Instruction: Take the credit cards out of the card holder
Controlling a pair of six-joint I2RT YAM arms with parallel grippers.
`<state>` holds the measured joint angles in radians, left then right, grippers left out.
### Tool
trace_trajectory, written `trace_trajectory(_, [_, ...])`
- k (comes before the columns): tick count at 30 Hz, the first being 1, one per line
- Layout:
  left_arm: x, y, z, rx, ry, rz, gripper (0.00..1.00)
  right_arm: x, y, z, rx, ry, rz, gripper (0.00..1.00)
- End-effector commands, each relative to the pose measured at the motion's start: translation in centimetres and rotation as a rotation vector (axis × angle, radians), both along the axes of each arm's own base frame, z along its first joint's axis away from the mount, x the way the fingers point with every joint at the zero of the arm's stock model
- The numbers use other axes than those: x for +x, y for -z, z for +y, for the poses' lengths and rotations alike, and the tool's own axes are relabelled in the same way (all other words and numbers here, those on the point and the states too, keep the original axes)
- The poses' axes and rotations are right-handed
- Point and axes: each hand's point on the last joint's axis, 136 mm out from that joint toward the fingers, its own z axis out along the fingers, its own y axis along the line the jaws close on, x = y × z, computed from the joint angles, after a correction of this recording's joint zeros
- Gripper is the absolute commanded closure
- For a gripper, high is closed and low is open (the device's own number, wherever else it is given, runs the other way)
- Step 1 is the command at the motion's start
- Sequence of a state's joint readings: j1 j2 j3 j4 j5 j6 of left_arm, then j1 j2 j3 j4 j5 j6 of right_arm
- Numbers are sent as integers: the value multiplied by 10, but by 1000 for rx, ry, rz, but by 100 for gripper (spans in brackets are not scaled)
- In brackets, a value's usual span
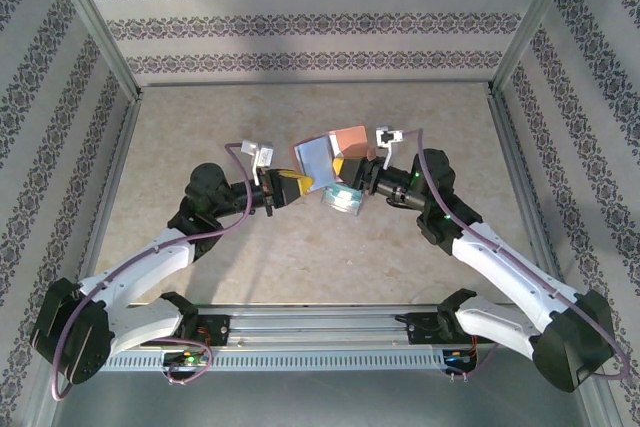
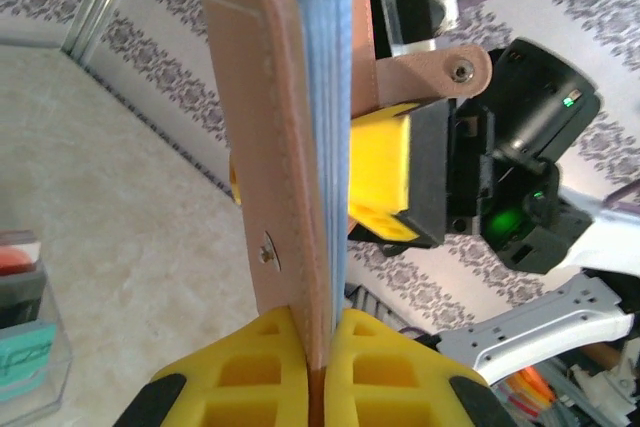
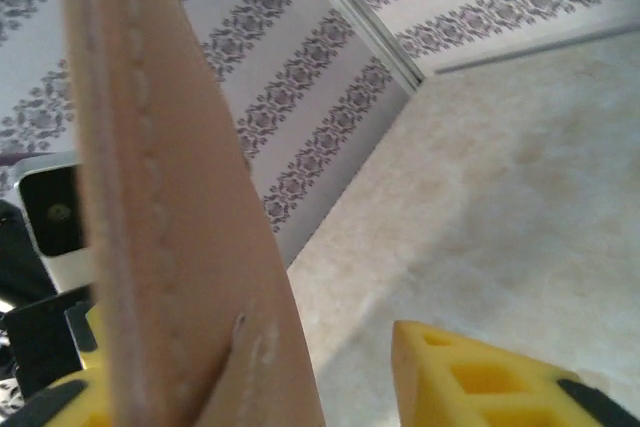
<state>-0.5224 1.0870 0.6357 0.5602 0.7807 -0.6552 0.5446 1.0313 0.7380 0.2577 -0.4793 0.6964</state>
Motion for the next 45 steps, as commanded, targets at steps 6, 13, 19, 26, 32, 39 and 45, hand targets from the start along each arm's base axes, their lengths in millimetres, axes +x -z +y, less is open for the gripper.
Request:
trace_trajectory(6, [-8,14,6,183,9,35,100,-6,-2,-4,-143,-3,-98,38])
trace_trajectory(13, [-8,-2,-3,73,51,16,93,-9,2,12,-92,-71,-70,78])
trace_trajectory(19, [-12,-22,-6,-8,93,-43,80,-9,9,13,-63,-62,-48,82])
trace_trajectory(26, [-12,-28,-4,-23,79,-67,74,-9,9,9,-58,-44,-49,83])
trace_trajectory(32, [-5,-21,-5,-9,54,-40,75,-12,2,12,-38,-63,-56,83])
trace_trajectory(39, [2,-8,-4,36,20,-2,80,-15,-4,15,-30,-77,-71,83])
trace_trajectory(45, [9,-1,-1,77,-26,13,77,-18,-5,20,-41,-97,-77,83])
